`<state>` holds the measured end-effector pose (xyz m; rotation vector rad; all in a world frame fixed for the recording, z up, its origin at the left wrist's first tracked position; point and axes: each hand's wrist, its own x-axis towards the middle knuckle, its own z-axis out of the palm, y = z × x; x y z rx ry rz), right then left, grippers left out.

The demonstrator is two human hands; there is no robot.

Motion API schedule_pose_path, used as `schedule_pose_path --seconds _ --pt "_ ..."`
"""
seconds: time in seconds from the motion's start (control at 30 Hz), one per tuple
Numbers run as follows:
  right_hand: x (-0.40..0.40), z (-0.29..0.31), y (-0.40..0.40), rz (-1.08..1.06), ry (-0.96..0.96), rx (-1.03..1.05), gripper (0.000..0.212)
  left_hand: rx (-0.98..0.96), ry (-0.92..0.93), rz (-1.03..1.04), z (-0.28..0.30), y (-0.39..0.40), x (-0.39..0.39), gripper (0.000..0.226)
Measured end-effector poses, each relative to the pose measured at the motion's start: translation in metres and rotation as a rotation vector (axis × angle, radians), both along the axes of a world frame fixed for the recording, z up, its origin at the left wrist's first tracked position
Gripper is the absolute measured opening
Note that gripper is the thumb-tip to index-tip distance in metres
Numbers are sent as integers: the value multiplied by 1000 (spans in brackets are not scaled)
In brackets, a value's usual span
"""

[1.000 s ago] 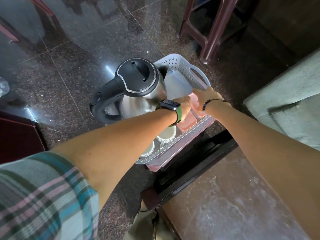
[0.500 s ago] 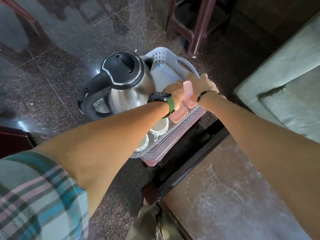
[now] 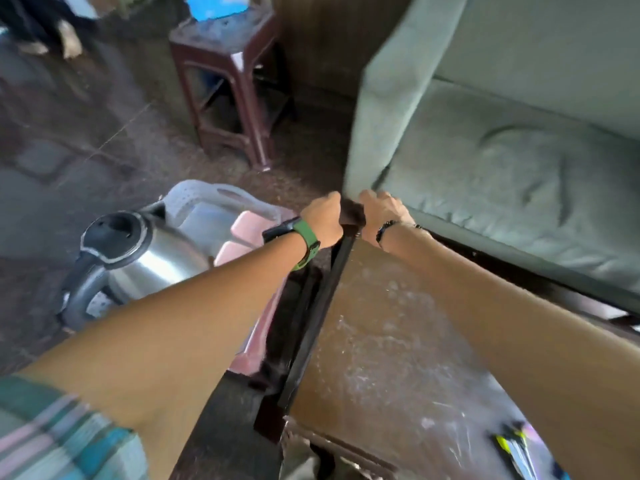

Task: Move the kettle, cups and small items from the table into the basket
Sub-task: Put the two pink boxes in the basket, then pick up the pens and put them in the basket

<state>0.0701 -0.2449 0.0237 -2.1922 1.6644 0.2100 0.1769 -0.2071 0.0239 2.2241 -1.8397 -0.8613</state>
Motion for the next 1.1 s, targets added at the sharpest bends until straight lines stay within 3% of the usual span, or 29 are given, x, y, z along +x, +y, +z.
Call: schedule_pose_path --seconds 0.23,0.67,0.9,1.1 --pt "-142 -1 30 -228 -38 5 46 -48 -9 -177 9 12 -126 49" --pt "-408 -64 170 -610 84 112 39 188 163 -228 -98 107 -342 49" --pt "-468 -109 218 -882 16 254 45 354 191 -251 -132 151 -388 49" --pt "-471 -147 224 -1003 -92 359 37 457 220 -29 -162 188 -410 42"
